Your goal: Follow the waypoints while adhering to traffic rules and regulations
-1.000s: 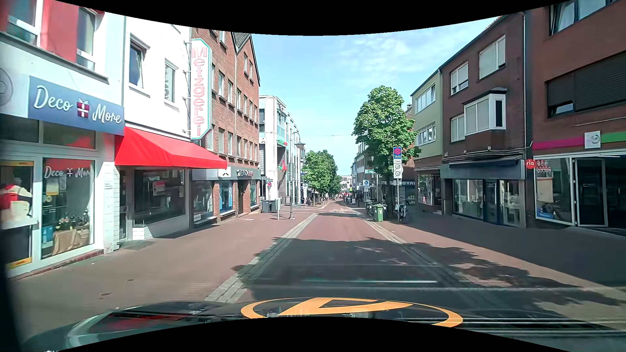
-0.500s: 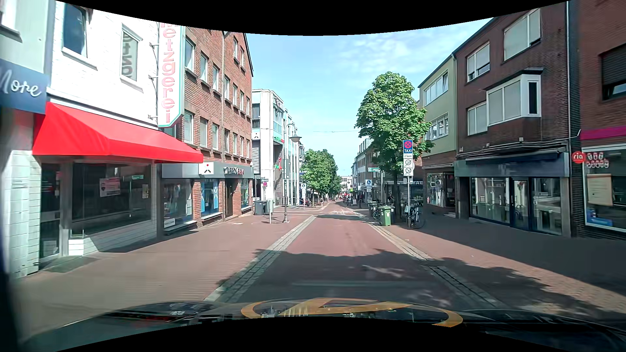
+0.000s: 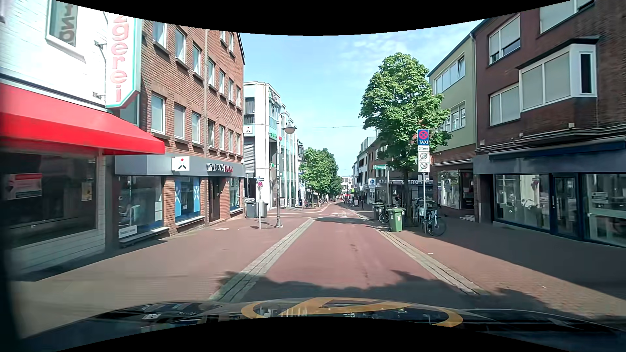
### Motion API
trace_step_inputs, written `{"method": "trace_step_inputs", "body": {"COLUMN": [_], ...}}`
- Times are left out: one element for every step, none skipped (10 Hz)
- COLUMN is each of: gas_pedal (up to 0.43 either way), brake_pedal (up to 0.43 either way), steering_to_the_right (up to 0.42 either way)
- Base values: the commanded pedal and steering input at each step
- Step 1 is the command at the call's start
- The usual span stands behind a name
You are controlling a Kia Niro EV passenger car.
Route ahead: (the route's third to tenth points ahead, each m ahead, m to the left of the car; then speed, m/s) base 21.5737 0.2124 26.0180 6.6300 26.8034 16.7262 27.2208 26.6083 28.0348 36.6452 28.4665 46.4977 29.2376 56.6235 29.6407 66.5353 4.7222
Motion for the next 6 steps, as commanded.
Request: {"method": "trace_step_inputs", "body": {"gas_pedal": [0.000, 0.000, 0.000, 0.000, 0.000, 0.000], "brake_pedal": [0.030, 0.037, 0.030, 0.037, 0.037, 0.049], "steering_to_the_right": [-0.003, -0.003, -0.003, -0.003, -0.003, -0.003]}}
